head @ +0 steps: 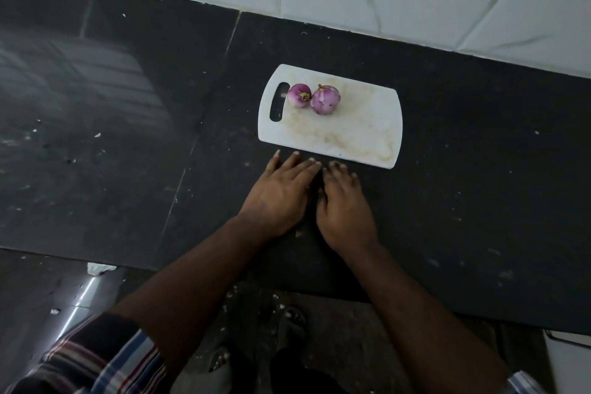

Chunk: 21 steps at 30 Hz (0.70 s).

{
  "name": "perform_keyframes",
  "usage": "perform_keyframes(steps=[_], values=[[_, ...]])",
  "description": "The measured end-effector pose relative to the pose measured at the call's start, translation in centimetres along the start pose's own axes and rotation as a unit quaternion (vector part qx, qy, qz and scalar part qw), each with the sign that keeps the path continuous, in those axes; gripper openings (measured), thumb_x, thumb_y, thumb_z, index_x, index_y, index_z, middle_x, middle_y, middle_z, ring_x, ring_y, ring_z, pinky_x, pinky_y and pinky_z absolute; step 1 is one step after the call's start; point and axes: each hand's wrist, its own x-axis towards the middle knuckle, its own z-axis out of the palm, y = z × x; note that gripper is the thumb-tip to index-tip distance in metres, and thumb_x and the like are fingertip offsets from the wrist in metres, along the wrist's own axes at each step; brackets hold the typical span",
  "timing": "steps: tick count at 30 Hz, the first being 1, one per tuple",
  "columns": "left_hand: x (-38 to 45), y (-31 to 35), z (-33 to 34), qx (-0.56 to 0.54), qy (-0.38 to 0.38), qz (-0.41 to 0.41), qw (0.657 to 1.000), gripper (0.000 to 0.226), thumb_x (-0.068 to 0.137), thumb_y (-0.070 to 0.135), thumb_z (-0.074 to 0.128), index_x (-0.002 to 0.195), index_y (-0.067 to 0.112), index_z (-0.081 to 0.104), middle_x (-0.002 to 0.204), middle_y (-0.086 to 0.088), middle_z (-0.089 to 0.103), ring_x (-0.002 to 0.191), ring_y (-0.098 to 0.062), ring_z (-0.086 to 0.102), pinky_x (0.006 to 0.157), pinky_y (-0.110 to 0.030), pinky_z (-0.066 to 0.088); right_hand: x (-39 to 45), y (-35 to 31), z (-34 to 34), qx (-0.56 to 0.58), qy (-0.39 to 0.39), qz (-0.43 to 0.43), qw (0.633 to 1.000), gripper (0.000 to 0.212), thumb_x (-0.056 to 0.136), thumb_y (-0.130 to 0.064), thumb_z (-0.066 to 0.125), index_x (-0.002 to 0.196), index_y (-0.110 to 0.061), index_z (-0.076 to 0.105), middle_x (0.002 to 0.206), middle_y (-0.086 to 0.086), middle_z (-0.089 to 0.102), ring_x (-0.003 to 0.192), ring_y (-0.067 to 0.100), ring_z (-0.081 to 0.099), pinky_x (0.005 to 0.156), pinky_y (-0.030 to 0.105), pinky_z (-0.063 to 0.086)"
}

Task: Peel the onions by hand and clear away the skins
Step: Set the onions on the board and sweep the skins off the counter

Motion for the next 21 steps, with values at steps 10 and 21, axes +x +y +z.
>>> perform_keyframes(steps=[10, 21], values=[[-1.2, -1.5, -1.3, -0.066, 0.076, -0.055, 0.993, 0.046, 0.100, 0.006, 0.044, 0.146, 0.011, 0.048, 0.148, -0.009, 0.054, 0.148, -0.027, 0.034, 0.125, -0.038, 0.013, 0.6, -1.0, 0.0, -0.005, -0.004, -0.009, 1.000, 0.044, 0.098, -0.023, 0.047, 0.136, -0.001, 0.055, 0.149, 0.019, 0.048, 0.144, 0.034, 0.036, 0.120, 0.045, 0.028], [-0.9, -2.5, -0.1, 0.043, 0.022, -0.023, 0.999, 0.061, 0.100, 0.035, 0.021, 0.152, 0.008, 0.038, 0.160, -0.012, 0.038, 0.151, -0.032, 0.027, 0.125, -0.051, 0.013, 2.8, -0.9, 0.1, -0.044, -0.077, -0.076, 0.993, 0.062, 0.096, -0.036, 0.030, 0.143, 0.000, 0.047, 0.155, 0.018, 0.040, 0.147, 0.032, 0.031, 0.123, 0.044, 0.018]])
